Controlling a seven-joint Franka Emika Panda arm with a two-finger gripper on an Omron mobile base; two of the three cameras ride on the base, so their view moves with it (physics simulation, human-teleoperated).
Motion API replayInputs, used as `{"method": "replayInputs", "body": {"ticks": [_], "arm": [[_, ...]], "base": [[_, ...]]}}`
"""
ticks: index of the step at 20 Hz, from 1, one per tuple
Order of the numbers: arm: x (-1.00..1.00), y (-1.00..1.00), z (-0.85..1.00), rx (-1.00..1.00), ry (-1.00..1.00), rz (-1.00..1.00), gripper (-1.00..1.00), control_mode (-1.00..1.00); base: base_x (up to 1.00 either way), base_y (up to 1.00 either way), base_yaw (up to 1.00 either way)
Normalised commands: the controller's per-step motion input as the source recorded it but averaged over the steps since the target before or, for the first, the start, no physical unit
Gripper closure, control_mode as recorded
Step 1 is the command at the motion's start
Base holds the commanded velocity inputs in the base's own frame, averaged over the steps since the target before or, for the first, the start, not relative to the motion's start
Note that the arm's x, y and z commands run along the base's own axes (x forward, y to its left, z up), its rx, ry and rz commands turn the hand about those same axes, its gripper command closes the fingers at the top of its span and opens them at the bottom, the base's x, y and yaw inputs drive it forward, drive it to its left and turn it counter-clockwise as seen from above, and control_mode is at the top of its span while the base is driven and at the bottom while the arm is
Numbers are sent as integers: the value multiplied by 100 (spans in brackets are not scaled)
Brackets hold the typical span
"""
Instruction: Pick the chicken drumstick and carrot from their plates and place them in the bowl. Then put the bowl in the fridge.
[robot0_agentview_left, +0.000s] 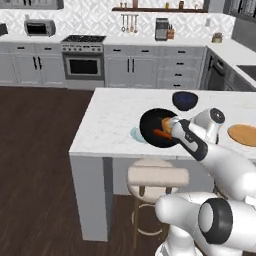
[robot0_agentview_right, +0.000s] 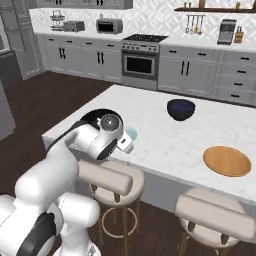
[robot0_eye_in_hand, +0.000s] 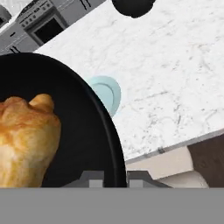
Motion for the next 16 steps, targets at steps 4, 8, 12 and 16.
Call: {"method": "replayInputs", "body": {"ticks": [4,8,12,16], "arm": [[0,0,0,0,0,0,100,100],[0,0,0,0,0,0,100,100],[0,0,0,0,0,0,100,100],[0,0,0,0,0,0,100,100]], "base": [[-4,100,48],[17,100,22],[52,100,3],[93,100,-9]]}}
